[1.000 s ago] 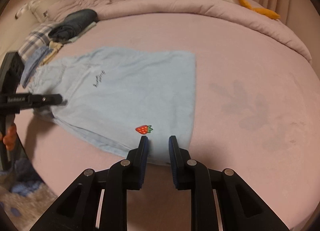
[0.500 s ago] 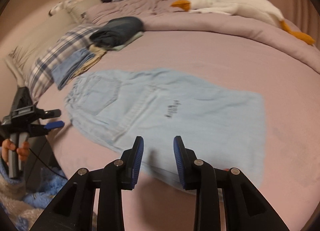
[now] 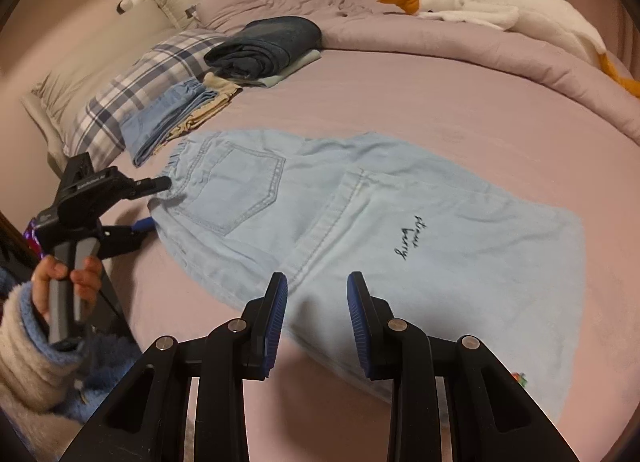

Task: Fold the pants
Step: 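Fold the jeans in half with the left tool toward the waistband, then lift the elastic waistband with the left tool and carry it over the legs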

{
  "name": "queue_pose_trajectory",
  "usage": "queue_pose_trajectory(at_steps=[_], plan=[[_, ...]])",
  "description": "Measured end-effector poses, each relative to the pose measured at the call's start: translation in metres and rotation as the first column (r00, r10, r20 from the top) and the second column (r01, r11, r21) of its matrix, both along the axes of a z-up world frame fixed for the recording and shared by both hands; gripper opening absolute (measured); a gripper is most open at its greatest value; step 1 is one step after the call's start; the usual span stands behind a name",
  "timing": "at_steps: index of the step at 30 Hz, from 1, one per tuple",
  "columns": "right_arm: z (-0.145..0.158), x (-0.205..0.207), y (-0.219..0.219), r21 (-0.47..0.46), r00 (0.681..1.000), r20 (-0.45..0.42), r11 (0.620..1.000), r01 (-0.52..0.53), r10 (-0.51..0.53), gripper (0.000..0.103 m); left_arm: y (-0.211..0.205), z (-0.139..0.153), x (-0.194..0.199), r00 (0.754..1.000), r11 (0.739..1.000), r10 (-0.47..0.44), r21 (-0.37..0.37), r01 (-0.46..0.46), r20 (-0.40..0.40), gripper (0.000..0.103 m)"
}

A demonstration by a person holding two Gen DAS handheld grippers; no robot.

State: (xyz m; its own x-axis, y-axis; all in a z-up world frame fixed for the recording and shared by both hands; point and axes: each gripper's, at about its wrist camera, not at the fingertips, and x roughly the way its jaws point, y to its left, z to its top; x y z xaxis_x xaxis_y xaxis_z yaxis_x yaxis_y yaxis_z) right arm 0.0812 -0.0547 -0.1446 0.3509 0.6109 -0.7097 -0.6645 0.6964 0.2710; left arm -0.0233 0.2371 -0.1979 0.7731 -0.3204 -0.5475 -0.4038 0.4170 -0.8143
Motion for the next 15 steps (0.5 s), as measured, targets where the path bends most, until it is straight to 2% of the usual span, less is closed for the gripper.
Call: queue_pose_trajectory(at_steps=[4,6,9,12,15], plan=[[-0.004,0.014,0.019,0.01,1.0,-0.03,1.0,-0.003,0.003,0.031,0.003,0.002,0.01,1.0,1.0,0.024,0.012,-0.024,0.003,0.054],[-0.006,0.023,0.031,0.005,0.999,-0.039,1.0,0.001,-0.001,0.031,0.001,0.004,0.016,1.0,0.999,0.021,0.043,-0.02,-0.021,0.039],[-0.006,0.04,0.052,-0.004,0.999,-0.045,1.0,-0.009,0.009,0.031,0.001,0.006,0.016,0.999,0.998,0.01,0.06,-0.008,-0.037,0.032],[-0.01,0.06,0.074,-0.02,0.998,-0.059,1.0,-0.007,0.005,0.03,-0.006,0.019,0.016,0.999,0.989,-0.024,0.145,0.028,-0.029,0.024],[-0.023,0.076,0.094,-0.068,0.994,-0.112,0.998,0.007,-0.014,0.026,-0.015,0.039,0.014,0.997,0.969,-0.071,0.237,0.067,0.011,0.022]])
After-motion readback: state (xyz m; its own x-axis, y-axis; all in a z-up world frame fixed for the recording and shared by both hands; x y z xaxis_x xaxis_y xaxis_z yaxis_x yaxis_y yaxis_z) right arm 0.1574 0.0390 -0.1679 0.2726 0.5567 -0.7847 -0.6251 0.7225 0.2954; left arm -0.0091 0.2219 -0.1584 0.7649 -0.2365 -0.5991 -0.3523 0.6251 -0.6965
